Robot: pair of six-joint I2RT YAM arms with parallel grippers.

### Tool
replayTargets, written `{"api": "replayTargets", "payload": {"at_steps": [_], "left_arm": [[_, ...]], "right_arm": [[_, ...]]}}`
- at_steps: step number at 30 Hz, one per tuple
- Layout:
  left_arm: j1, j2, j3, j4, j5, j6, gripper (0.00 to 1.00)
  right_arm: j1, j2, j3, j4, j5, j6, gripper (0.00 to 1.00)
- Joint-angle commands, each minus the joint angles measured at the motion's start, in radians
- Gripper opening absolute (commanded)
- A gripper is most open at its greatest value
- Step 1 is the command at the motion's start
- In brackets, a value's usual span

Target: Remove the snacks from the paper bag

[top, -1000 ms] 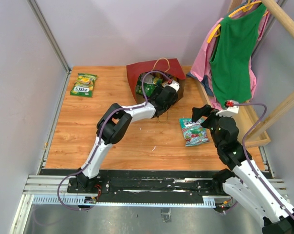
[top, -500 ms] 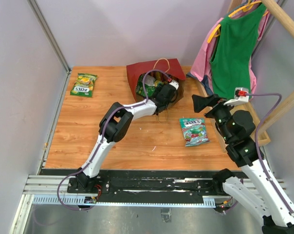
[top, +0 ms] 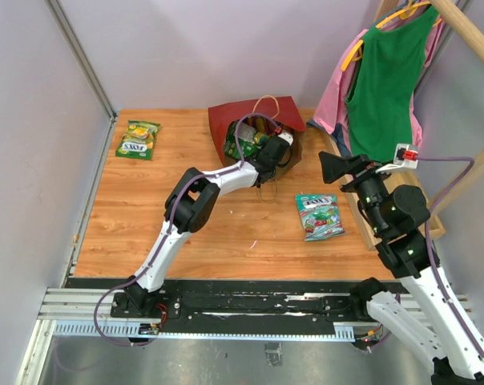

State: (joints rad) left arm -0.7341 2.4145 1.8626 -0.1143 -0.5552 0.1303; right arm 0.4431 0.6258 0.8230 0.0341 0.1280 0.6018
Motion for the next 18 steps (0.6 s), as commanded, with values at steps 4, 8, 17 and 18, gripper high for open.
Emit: {"api": "replayTargets", "payload": {"at_steps": [4, 8, 17, 18], "left_arm": [[0.019, 0.019, 0.008, 0.000, -0.023, -0.001, 0.01], [0.019, -0.009, -0.014, 0.009, -0.021, -0.004, 0.00], [0.008, -0.167, -0.102, 0.025, -0.009, -0.020, 0.01], [0.004, -0.188, -0.115, 0.028, -0.001, -0.021, 0.01]], "right_arm": [[-0.012, -0.003, 0.020, 0.036, -0.017, 0.015, 0.99], [-0.012, 0.016, 0.031, 0.029, -0.017, 0.011, 0.99], [-0.012, 0.020, 0.030, 0.040, -0.026, 0.024, 0.99], [-0.012, 0.020, 0.028, 0.044, -0.030, 0.026, 0.99]]}}
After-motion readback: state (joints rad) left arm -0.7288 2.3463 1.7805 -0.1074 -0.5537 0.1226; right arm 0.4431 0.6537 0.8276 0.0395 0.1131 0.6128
